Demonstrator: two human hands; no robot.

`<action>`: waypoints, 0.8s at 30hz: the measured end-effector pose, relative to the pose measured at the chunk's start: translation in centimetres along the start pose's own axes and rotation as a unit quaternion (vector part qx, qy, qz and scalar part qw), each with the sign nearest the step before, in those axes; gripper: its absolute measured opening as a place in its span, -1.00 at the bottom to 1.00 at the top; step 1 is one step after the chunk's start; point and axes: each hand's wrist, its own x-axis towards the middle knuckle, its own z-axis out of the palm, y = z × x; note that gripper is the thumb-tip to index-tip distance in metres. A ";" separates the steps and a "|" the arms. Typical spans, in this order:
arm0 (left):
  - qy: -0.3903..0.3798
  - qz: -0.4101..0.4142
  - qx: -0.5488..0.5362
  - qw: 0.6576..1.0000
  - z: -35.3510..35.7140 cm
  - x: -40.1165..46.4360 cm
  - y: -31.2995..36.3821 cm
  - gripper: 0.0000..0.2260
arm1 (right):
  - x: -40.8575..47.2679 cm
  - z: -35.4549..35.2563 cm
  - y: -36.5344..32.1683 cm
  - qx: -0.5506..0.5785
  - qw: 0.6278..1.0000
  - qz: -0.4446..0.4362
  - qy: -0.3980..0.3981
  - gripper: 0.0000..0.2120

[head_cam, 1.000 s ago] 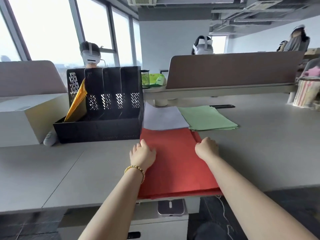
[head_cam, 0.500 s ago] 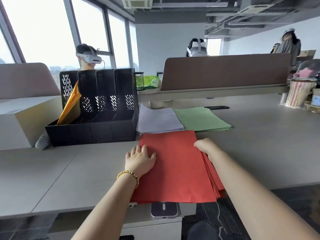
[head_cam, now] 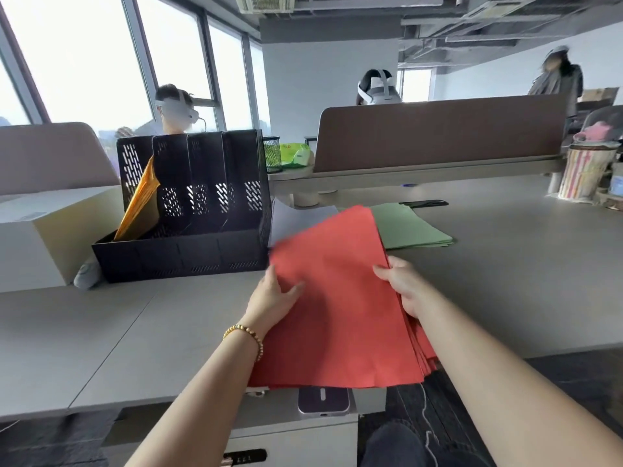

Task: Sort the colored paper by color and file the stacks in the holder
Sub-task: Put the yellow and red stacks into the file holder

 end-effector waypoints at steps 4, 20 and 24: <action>-0.041 -0.108 -0.352 0.929 -2.5 0.6 0.6 -0.50 | -0.1 0.3 -2.4 0.090 0.994 -0.065 0.016 -0.78; 0.164 0.173 -0.314 0.919 -9.1 1.3 9.7 -0.58 | -2.3 7.3 -12.9 -0.068 0.902 -0.338 0.259 -0.42; 0.103 0.139 -0.359 0.917 -9.7 1.7 9.6 -0.58 | -1.5 7.7 -13.1 -0.051 0.912 -0.317 0.255 -0.44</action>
